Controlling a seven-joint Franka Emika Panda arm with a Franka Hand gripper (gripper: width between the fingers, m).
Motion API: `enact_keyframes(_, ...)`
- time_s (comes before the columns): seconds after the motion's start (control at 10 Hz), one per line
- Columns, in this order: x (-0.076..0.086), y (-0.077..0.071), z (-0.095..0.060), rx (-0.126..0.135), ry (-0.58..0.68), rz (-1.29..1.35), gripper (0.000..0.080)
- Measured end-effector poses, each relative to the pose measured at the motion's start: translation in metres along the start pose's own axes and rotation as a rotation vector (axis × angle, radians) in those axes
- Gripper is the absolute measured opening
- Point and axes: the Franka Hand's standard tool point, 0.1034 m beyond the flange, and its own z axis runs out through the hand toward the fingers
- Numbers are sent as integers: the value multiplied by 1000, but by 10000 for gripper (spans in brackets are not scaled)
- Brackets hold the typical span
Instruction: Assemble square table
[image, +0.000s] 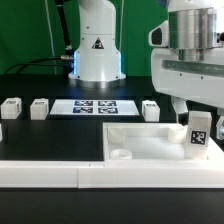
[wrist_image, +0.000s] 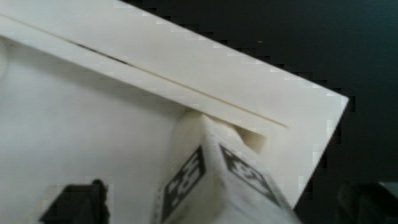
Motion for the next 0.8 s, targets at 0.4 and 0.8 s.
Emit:
enact_keyframes(0.4,-5,-3,1,-24,30,-673,649)
enact_keyframes(0.8,-4,-2,1,-26,30,-712,540)
